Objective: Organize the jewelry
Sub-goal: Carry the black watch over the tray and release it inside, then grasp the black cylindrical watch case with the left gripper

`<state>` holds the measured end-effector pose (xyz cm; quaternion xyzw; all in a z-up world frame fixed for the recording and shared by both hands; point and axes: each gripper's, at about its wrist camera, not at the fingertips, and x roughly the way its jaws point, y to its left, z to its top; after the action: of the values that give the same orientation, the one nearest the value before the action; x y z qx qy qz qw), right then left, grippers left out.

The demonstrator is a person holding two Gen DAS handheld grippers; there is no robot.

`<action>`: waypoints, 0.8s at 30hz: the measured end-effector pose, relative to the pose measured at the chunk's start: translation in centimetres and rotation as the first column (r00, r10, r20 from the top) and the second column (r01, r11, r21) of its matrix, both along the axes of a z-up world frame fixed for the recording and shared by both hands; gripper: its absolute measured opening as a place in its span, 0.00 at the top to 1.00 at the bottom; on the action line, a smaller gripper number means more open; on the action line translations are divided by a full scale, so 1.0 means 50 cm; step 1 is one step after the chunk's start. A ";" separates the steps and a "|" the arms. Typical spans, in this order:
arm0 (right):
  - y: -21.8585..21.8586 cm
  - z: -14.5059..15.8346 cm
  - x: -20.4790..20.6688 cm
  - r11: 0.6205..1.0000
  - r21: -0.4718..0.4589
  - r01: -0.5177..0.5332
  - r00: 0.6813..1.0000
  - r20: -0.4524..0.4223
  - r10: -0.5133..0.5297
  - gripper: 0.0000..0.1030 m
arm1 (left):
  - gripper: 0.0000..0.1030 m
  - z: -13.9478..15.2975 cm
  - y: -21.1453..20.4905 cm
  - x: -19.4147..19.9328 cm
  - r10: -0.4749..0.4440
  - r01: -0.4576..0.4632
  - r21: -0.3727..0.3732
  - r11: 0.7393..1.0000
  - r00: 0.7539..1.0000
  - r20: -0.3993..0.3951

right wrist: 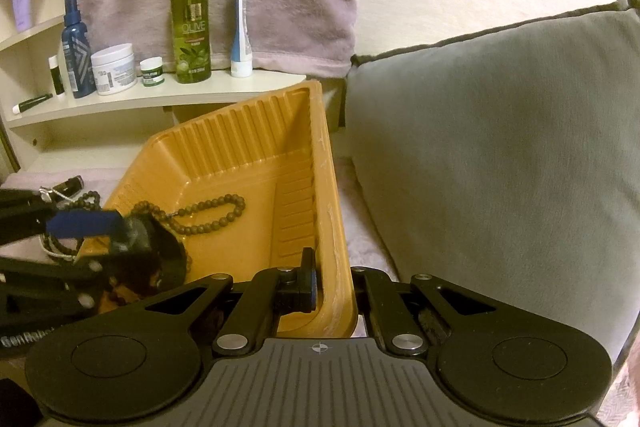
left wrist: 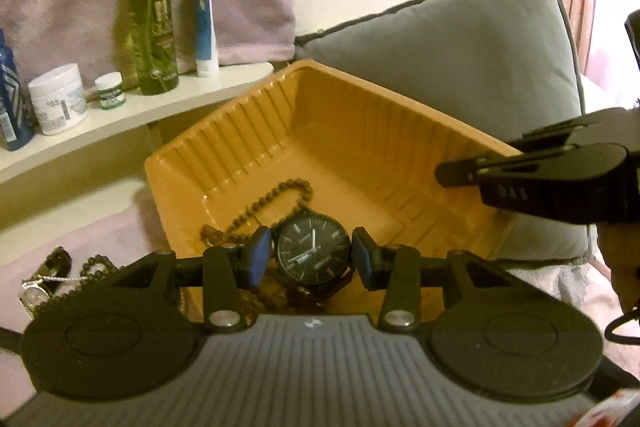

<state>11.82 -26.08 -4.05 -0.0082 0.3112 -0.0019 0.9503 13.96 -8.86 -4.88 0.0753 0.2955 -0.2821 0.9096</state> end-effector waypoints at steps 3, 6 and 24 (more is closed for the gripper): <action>-0.001 -0.002 0.001 1.000 0.001 0.001 1.000 -0.003 -0.001 0.95 | 0.56 0.007 0.007 -0.005 0.009 -0.009 0.002 1.000 1.000 0.026; -0.003 -0.003 0.002 1.000 0.002 0.002 1.000 -0.002 -0.002 0.95 | 0.56 0.013 0.024 -0.008 0.041 -0.042 0.012 0.999 0.998 0.043; -0.001 -0.007 0.001 1.000 -0.012 -0.002 1.000 0.001 0.002 0.95 | 0.53 -0.023 0.253 -0.025 0.432 -0.438 0.102 0.893 0.899 0.077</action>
<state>11.87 -26.12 -4.38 -0.0141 0.3107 -0.0027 0.9504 12.72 3.81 -6.00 0.0678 0.2971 -0.0516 0.9510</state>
